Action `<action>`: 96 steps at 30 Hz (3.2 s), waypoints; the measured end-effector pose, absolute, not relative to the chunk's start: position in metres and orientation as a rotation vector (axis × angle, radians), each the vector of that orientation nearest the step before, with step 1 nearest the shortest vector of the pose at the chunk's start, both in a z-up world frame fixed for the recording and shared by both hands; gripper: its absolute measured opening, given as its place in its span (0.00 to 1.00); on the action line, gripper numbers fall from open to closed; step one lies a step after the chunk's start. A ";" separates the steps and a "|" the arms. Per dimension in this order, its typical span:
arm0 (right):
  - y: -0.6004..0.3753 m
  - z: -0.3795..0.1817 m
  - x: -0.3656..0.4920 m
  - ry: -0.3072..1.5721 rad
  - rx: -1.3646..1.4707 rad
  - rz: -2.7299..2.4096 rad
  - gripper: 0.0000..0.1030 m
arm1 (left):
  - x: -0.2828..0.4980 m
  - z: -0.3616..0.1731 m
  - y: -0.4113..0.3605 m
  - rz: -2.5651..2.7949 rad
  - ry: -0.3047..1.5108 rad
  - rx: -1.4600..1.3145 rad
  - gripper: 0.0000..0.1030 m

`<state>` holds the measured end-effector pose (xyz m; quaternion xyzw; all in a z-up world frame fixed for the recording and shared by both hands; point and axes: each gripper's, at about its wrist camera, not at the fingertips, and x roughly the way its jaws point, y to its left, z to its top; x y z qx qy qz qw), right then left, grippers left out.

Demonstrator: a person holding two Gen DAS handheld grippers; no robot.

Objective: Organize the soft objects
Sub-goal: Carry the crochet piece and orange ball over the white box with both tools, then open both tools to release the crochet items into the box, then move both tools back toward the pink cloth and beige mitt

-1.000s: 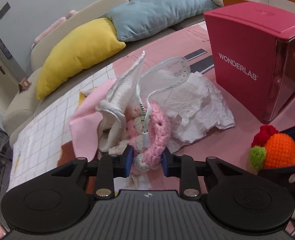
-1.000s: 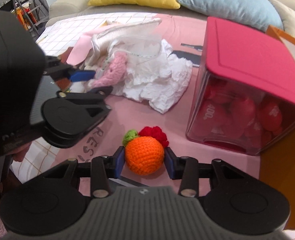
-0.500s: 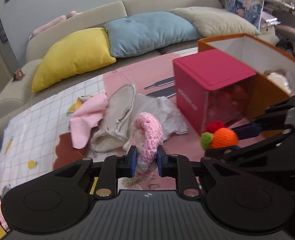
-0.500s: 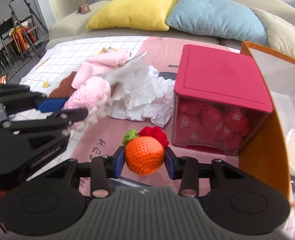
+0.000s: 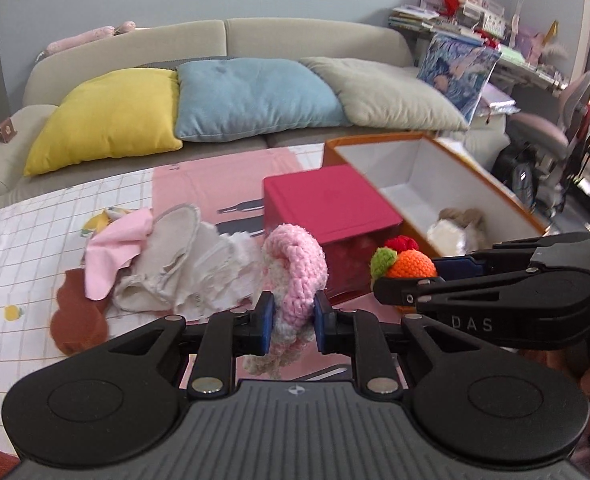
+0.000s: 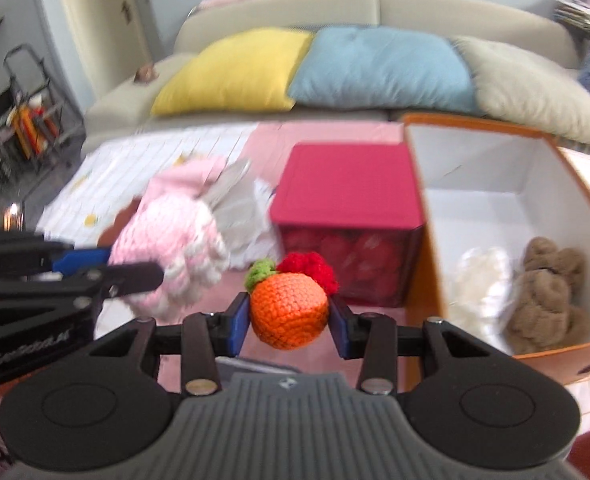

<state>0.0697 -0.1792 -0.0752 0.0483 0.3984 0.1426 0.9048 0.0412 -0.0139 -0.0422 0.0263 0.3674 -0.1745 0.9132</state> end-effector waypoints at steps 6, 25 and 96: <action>-0.222 -0.051 0.062 0.756 0.105 0.219 0.40 | 0.053 -0.016 -0.039 -0.475 0.753 -0.028 0.22; -0.342 -0.061 0.085 0.838 0.033 -0.047 0.40 | 0.130 -0.014 -0.201 -0.733 0.850 0.125 0.22; -0.278 -0.053 0.058 0.806 0.009 -0.005 0.64 | 0.091 -0.009 -0.144 -0.623 0.673 0.205 0.63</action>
